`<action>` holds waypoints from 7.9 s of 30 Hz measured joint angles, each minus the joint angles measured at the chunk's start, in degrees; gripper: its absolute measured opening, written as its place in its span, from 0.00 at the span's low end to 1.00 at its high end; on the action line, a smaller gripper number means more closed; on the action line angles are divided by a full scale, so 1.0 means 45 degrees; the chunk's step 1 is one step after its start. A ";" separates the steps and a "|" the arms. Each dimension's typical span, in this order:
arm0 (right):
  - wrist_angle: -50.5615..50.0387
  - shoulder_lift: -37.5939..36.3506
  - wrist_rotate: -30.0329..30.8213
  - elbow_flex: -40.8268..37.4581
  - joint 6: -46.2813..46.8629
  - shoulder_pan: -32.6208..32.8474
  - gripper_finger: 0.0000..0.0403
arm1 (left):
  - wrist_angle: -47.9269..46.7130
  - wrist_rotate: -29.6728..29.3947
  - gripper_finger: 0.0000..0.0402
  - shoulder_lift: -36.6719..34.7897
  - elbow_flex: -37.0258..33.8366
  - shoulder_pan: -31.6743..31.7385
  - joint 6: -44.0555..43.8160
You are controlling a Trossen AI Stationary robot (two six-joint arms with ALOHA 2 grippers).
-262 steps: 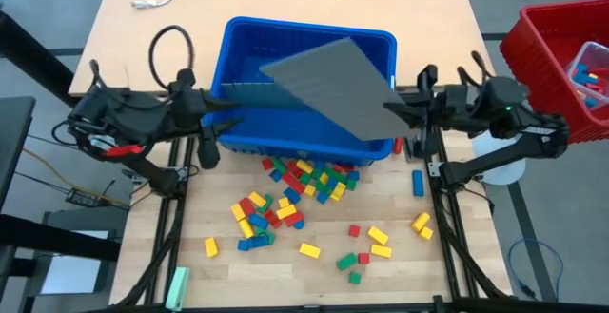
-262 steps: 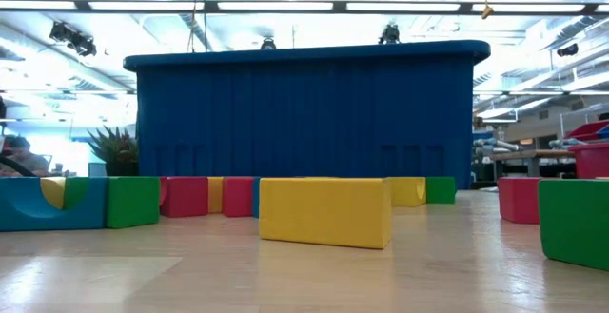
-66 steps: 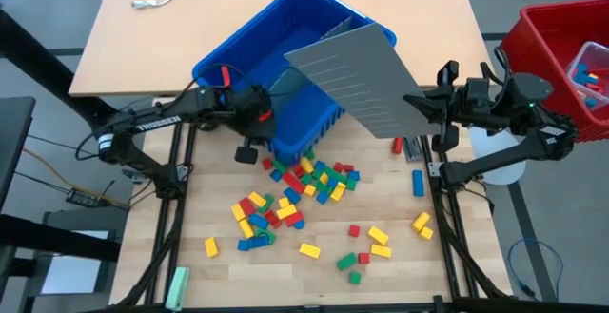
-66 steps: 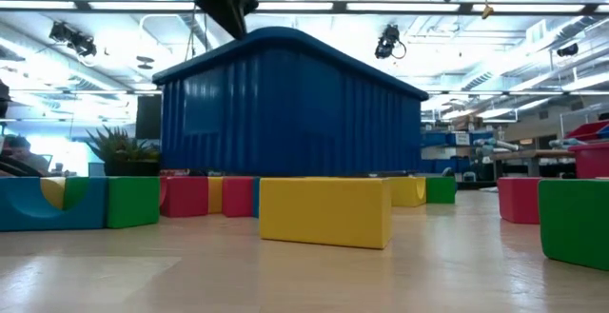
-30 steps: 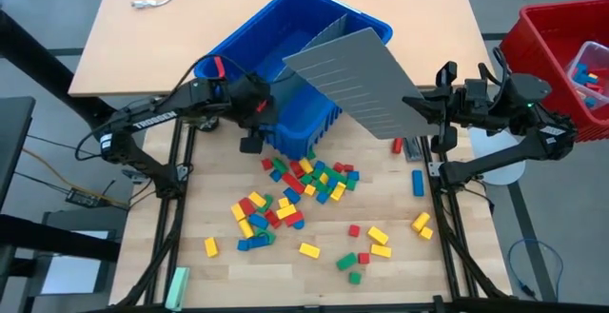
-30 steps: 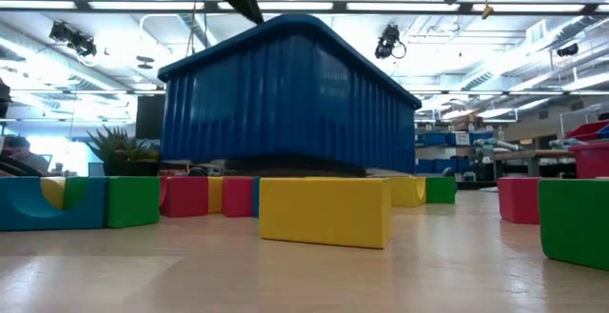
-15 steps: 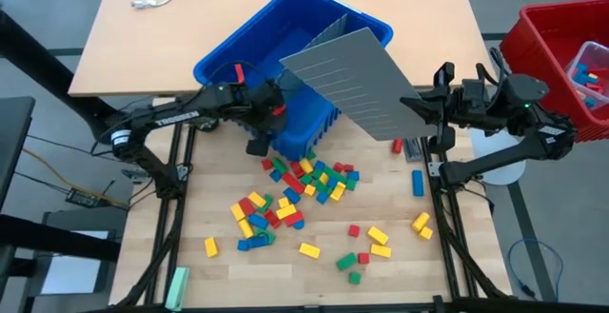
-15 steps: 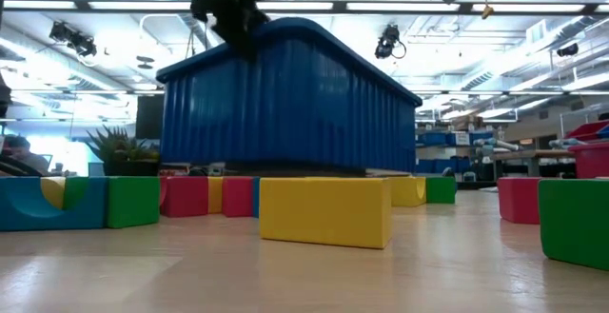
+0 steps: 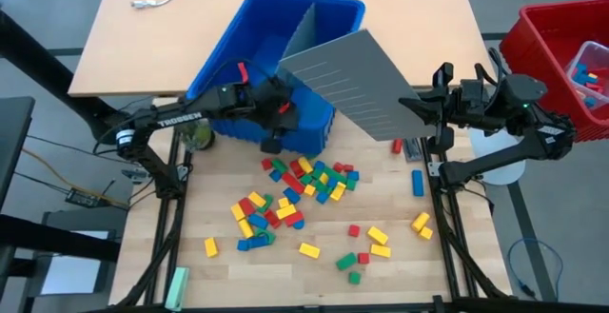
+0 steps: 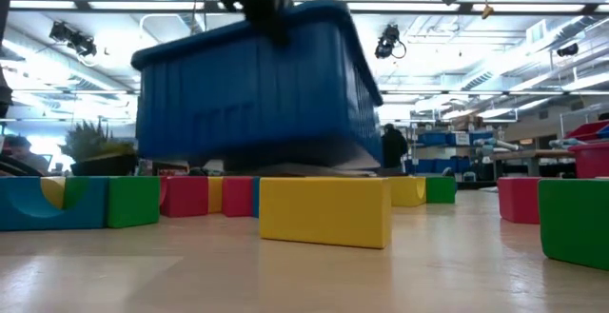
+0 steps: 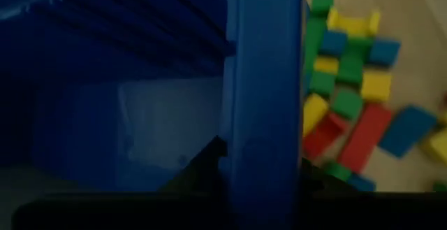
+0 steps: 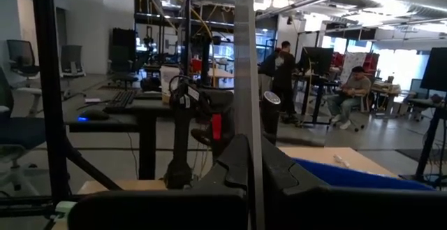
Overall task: Sort blocks
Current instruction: Assemble the blue bin using gray bin divider
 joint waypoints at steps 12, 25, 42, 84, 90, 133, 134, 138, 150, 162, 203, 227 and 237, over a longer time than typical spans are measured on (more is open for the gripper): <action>-0.0063 0.0004 0.0001 0.0000 -0.0001 0.0004 0.00 | 0.1357 -0.0481 0.23 0.0706 0.0025 -0.0094 -0.0393; -0.0136 0.0004 0.0021 0.0000 -0.0001 0.0000 0.00 | 0.3987 -0.1168 0.24 0.2206 0.0041 -0.0859 -0.1616; -0.0421 0.0004 0.0011 0.0000 -0.0007 0.0000 0.00 | 0.4695 -0.0826 0.28 0.4218 0.1605 -0.1674 -0.3938; -0.0486 -0.0128 0.0084 -0.0009 -0.0285 0.0000 0.00 | -0.7731 -0.5470 0.57 0.2800 0.8340 -0.2210 -0.6362; -0.0537 0.0263 0.0060 -0.0005 -0.0613 0.0000 0.00 | -0.7939 -0.5724 0.55 0.2807 0.7817 -0.0737 -0.6290; -0.0045 0.1365 0.0683 -0.0005 -0.1660 -0.0167 0.00 | -0.0724 0.0106 0.55 0.1394 0.1481 -0.0558 -0.5602; -0.0021 0.1374 0.0670 -0.0005 -0.1668 -0.0186 0.00 | -0.0875 -0.0068 0.55 0.1394 0.1757 -0.0597 -0.5500; 0.0005 0.1388 0.0651 0.0000 -0.1837 -0.0262 0.00 | -0.1491 -0.0991 0.55 0.1394 0.2979 -0.0788 -0.5162; 0.0794 0.1510 0.0652 0.0000 -0.2903 -0.0433 0.00 | -0.6323 -0.3501 0.55 0.1303 0.6472 -0.1053 -0.4959; 0.1638 0.3124 -0.0880 0.0000 -0.3667 -0.2351 0.00 | -0.5240 -0.5005 0.55 -0.2338 0.6622 -0.0502 -0.4996; 0.1182 0.5750 -0.3527 0.0011 -0.3673 -0.5270 0.00 | -0.2550 -0.0604 0.55 -0.3302 0.6613 0.1013 -0.3655; 0.1381 0.6163 -0.3825 0.0005 -0.3508 -0.5226 0.00 | -0.3520 0.0405 0.37 -0.1423 0.6598 0.1292 -0.2969; 0.1873 0.6159 -0.3451 0.0000 -0.3435 -0.5232 0.03 | -0.3598 0.0522 0.03 -0.1317 0.6598 0.1278 -0.2567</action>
